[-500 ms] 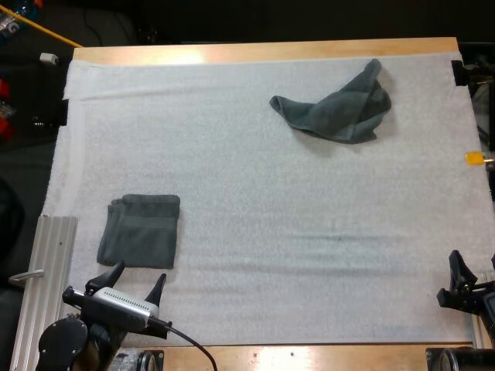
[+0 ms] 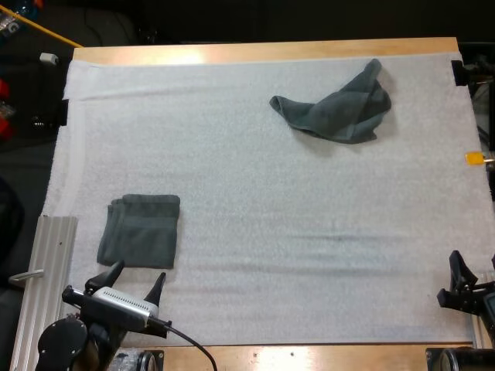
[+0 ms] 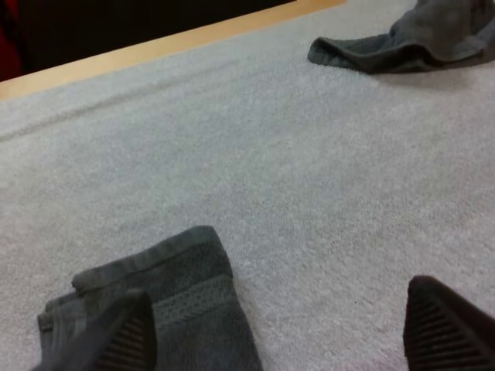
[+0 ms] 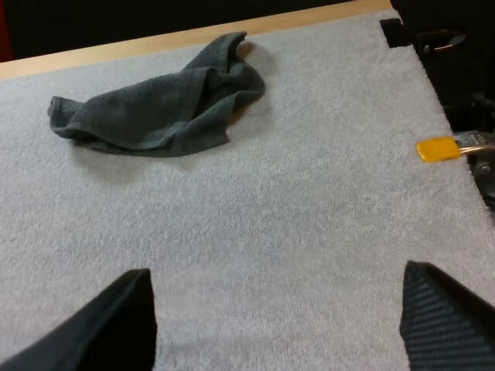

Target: Pick towel from pile, fold and stack

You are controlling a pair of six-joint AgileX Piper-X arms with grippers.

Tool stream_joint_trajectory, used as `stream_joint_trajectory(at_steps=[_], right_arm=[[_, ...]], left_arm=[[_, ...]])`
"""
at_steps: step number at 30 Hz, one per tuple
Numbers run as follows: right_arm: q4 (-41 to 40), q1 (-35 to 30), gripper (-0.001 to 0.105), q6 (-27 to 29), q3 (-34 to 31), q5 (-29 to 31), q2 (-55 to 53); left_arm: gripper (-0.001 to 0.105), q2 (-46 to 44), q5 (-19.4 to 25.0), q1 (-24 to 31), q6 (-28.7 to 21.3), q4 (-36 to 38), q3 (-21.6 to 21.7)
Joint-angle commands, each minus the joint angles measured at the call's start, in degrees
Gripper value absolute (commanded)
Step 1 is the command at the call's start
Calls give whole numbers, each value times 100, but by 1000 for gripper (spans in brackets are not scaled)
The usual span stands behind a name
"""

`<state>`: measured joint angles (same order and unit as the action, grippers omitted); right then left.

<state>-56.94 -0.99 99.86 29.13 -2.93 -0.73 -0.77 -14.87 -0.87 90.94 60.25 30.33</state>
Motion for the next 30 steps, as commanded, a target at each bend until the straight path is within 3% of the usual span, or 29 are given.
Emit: stream_joint_trajectory(at_steps=[1,9,15,23,30], right_arm=[[-40,-2,64,18,125,16,-165],[-619,-2,64,63,919,-440,335],[-986,-2,64,31,1553,-1081,905],[-1236,-2,64,14,2465,-2069,1633],[-1422,-2,64,15,2948,-2475,2183]], left_arm=[[64,-722,-31,-28,62,-102,57],[64,-77,-66,-28,155,-102,618],[64,621,-541,-78,442,-102,1113],[64,1425,-551,-891,442,-102,1865],[64,1952,-605,-1164,442,-102,2335]])
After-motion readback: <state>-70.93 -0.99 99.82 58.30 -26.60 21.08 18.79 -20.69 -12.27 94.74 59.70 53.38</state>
